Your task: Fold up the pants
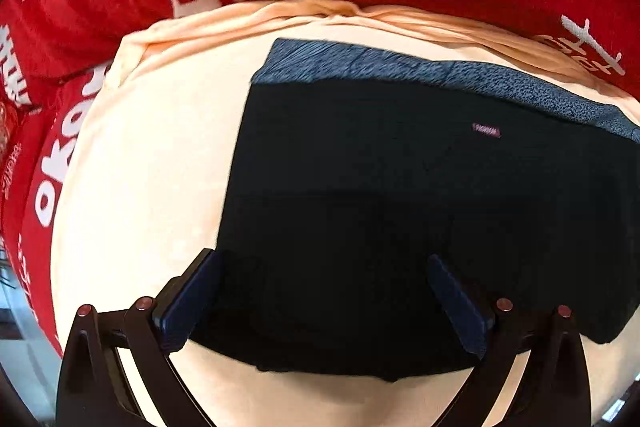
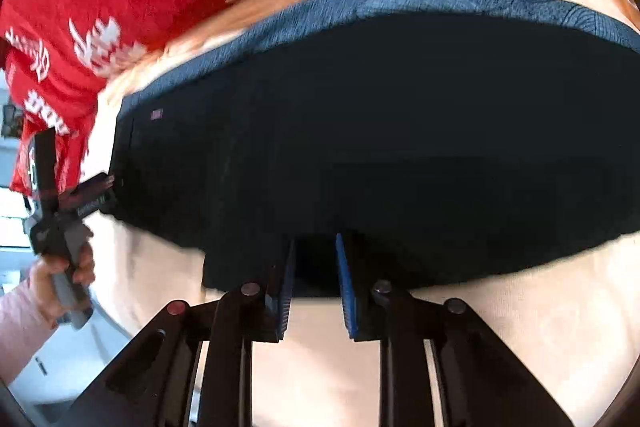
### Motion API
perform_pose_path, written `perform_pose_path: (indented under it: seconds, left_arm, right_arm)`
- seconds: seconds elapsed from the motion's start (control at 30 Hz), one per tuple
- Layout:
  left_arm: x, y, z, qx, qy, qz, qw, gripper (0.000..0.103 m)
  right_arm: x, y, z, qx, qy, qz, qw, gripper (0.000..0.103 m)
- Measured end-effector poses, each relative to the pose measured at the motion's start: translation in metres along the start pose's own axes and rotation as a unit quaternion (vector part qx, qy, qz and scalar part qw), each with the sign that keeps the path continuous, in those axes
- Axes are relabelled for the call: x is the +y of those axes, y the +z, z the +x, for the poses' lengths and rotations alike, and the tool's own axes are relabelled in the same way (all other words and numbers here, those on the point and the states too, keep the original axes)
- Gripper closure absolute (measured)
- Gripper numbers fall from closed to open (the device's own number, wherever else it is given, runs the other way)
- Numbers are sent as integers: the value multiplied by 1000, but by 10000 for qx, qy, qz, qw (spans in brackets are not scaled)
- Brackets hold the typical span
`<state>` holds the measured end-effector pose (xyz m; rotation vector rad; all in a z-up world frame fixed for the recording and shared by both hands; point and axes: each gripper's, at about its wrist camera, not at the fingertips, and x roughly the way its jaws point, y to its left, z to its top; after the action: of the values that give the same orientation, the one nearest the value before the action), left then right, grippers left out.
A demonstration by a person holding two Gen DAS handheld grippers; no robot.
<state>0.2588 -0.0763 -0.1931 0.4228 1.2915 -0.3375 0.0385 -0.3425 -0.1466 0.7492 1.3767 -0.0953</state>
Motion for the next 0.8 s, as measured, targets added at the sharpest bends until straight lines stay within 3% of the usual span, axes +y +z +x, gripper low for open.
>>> perform_pose_path:
  seconds: [0.17, 0.23, 0.27, 0.4, 0.5, 0.67, 0.73, 0.8]
  left_arm:
    - [1, -7, 3, -151, -29, -155, 9998, 0]
    - [4, -8, 4, -209, -104, -292, 9993, 0]
    - [6, -10, 4, -230, -128, -337, 9991, 0]
    - [7, -17, 3, -393, -170, -395, 9983, 0]
    - [1, -23, -1, -496, -226, -435, 9976, 0]
    - [8, -35, -5, -659, -242, -501, 9963, 0]
    - [10, -36, -7, -624, -244, -584, 9960, 0]
    - [14, -36, -4, -618, -270, -697, 9953, 0]
  right_arm:
    - [54, 56, -15, -61, 694, -908, 9934, 76]
    - [95, 95, -2, 39, 911, -1447, 9853, 53]
    - [116, 111, 8, 132, 988, -1716, 9801, 49]
    - [195, 159, 66, 485, 887, -2668, 9584, 49]
    - [226, 176, 108, 646, 710, -3014, 9486, 49]
    - [244, 195, 164, 1055, 500, -2948, 9484, 49]
    - [245, 200, 183, 1488, 532, -2733, 9488, 78]
    - [249, 197, 181, 1449, 577, -2662, 9512, 96]
